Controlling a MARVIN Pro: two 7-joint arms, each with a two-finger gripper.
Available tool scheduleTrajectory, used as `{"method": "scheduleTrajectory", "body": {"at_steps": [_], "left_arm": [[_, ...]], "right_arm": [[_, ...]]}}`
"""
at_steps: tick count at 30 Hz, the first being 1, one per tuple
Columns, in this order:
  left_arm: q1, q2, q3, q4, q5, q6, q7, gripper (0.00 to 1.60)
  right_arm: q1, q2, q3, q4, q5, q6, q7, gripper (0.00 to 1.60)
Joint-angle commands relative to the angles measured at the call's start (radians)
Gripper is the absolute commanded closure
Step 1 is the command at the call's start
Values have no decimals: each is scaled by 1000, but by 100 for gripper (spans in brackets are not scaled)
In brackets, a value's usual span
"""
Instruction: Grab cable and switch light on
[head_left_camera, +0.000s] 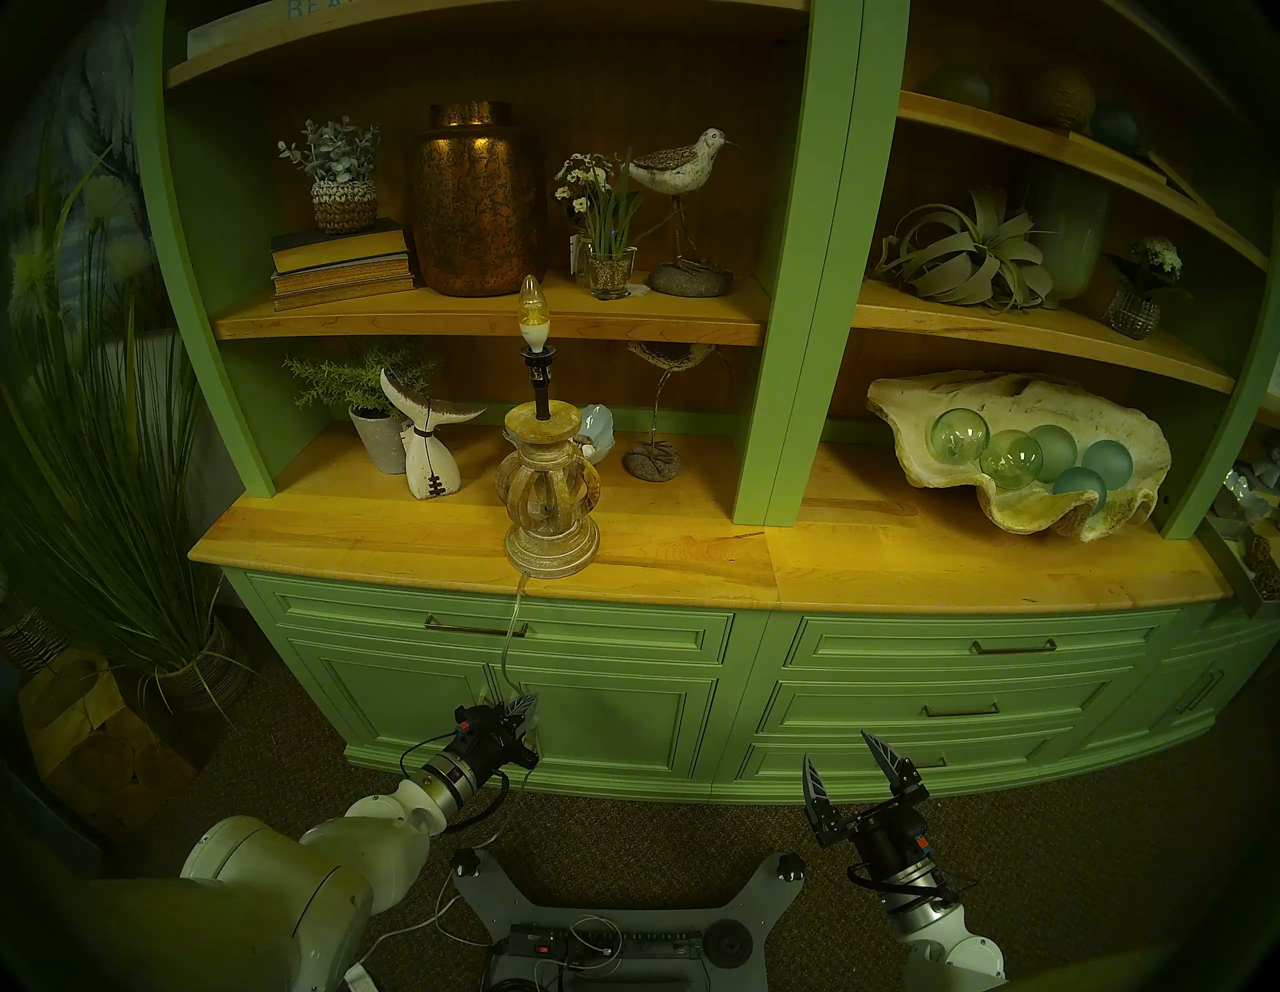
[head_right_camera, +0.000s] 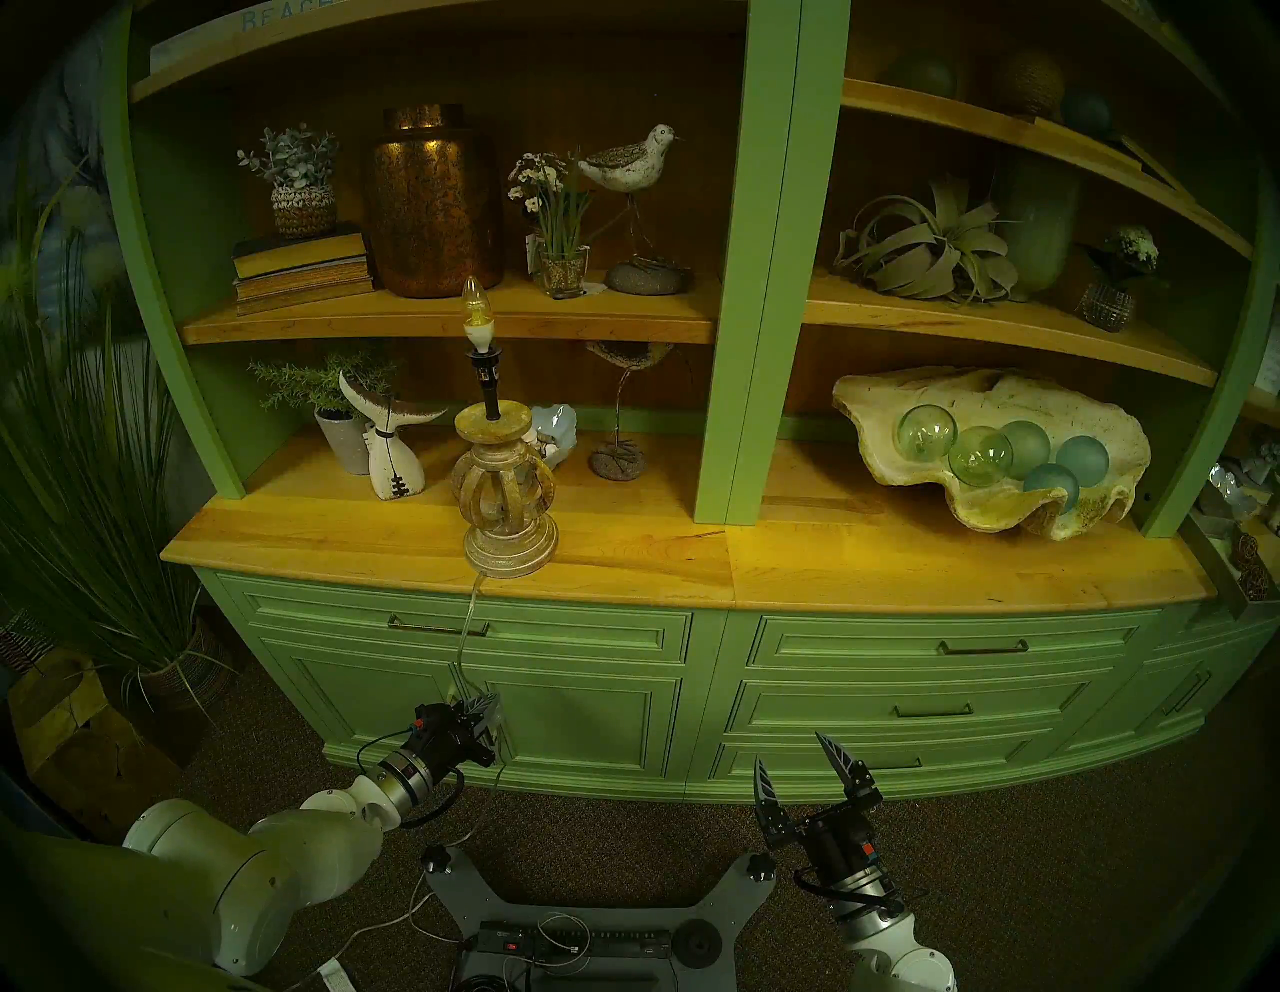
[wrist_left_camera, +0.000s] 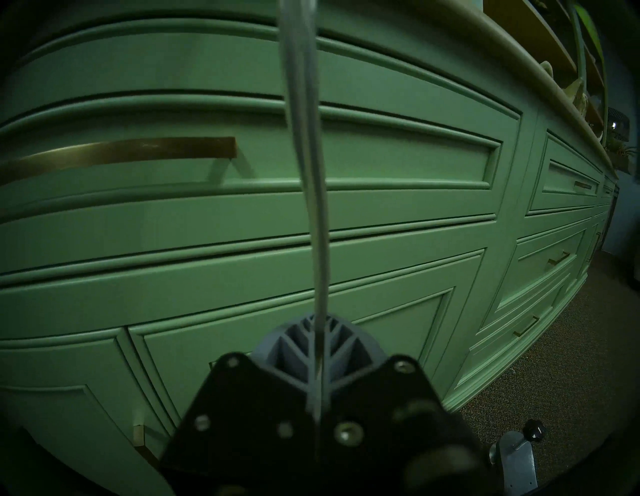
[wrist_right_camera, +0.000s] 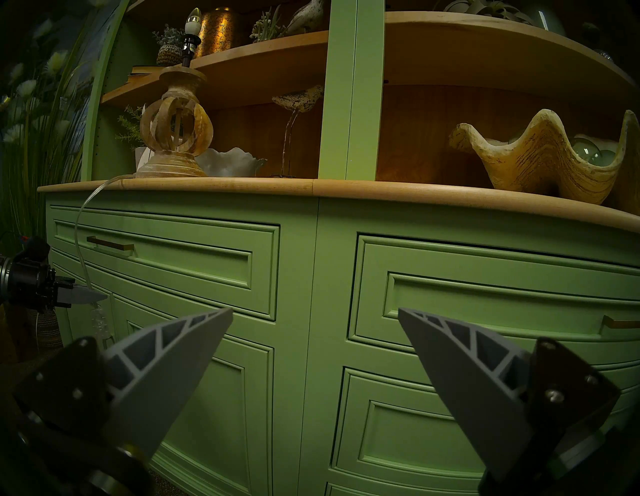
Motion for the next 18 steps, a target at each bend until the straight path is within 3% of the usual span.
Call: {"method": "scheduleTrajectory", "body": {"at_steps": [1,10,18], "left_arm": [[11,14,-36,-16,-42,-52,-58,160],[-1,51,-92,-36,-89,-64,-97,160],[15,36,-157,-81,-167,-45,-229,160]], "right_arm": [[4,2,-3,-24,1,-5,4,0],[5,2,-3,-22,1,-6,4,0],[5,2,-3,-23,1,-6,4,0]]}}
